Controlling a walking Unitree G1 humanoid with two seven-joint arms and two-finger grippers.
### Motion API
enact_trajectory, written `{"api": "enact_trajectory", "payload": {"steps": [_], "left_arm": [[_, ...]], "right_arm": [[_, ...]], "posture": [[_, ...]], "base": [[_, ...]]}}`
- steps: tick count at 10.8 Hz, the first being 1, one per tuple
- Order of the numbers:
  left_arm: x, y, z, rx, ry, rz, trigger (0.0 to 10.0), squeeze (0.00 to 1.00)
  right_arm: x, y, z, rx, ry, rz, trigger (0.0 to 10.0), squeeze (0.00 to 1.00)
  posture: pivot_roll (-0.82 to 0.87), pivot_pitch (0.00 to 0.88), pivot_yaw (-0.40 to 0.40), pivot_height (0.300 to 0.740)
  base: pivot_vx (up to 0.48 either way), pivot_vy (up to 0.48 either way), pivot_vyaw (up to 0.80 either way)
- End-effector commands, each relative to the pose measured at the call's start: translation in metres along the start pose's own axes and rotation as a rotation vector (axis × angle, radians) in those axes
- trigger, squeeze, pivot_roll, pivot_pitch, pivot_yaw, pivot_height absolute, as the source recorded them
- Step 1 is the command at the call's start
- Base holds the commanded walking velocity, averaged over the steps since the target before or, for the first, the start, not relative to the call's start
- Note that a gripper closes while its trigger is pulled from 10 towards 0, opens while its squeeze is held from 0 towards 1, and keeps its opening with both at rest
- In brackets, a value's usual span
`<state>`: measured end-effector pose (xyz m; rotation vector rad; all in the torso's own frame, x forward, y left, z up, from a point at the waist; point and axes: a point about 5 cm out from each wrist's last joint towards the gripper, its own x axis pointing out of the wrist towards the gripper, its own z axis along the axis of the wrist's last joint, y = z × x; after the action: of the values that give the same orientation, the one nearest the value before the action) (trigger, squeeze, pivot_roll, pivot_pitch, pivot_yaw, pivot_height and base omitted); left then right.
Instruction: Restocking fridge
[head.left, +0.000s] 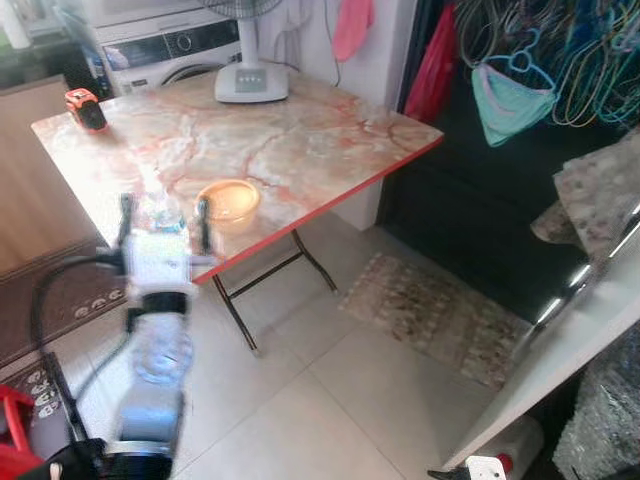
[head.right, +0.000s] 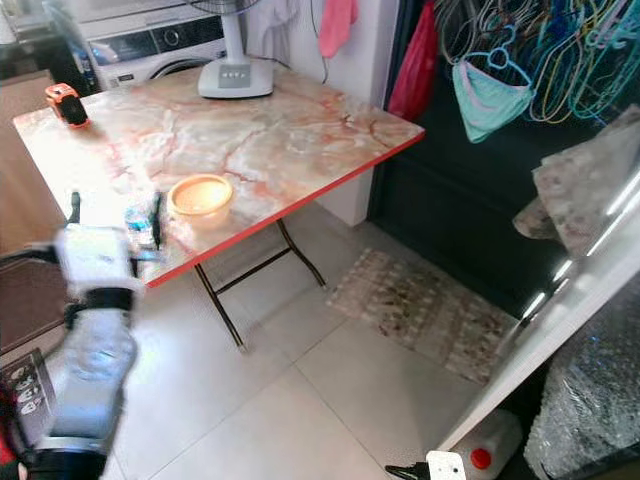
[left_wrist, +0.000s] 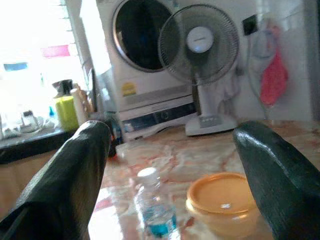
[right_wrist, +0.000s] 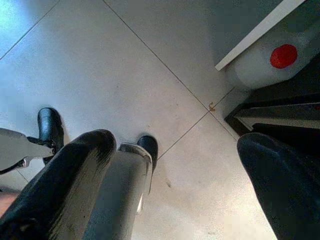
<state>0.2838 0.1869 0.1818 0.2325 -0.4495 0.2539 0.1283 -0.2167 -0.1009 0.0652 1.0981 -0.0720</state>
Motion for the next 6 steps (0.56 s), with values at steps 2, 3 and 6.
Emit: {"api": "enact_trajectory", "payload": {"steps": [2, 3, 6], "left_arm": [[0.004, 0.005, 0.004, -0.009, 0.001, 0.003, 10.0, 0.00], [-0.001, 0.008, 0.004, -0.002, 0.024, -0.017, 10.0, 0.00], [-0.017, 0.014, -0.003, 0.104, 0.070, -0.136, 10.0, 0.00]], "right_arm": [[0.000, 0.001, -0.001, -0.002, -0.002, 0.004, 10.0, 0.00], [0.000, 0.003, -0.002, -0.008, 0.002, 0.011, 10.0, 0.00], [0.001, 0.006, -0.001, -0.009, -0.004, 0.003, 10.0, 0.00]], "posture": [[-0.01, 0.000, 0.007, 0.740], [0.01, 0.000, 0.004, 0.740], [0.02, 0.000, 0.016, 0.740]], "base": [[0.000, 0.000, 0.00], [0.000, 0.000, 0.00], [0.000, 0.000, 0.00]]}}
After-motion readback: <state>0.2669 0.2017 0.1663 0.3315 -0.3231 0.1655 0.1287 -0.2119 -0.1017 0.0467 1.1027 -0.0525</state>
